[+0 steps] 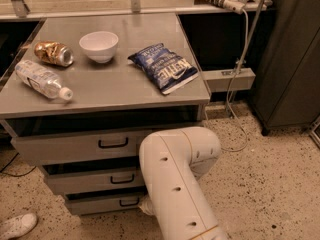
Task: Close bottom drawer
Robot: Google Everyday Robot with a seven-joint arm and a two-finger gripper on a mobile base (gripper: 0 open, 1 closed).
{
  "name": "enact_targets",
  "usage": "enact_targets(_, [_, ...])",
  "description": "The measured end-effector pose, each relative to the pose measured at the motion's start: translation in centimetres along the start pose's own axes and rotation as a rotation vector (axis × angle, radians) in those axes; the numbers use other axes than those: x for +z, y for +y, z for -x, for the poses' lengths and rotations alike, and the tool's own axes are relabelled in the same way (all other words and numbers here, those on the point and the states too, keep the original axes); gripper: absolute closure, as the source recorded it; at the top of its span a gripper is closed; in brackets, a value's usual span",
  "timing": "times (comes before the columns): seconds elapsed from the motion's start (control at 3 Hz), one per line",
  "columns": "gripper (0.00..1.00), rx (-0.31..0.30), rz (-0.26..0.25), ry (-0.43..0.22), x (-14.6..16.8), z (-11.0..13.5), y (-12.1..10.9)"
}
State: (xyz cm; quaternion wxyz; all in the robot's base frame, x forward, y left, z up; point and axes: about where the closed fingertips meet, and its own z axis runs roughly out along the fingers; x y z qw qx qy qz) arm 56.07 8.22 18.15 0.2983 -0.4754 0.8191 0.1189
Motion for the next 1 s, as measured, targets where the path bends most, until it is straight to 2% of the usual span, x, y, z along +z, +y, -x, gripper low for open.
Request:
enact_targets(0.33, [1.00,0.005,0.004,0.004,-0.1,-0.1,0.2])
enact_targets(0.67, [1.00,0.066,0.002,0.049,-2.3,-1.9,1.9])
enact_targets(1.0, [0.87,0.178,-0.058,0.050,-6.3,-1.6,4.0])
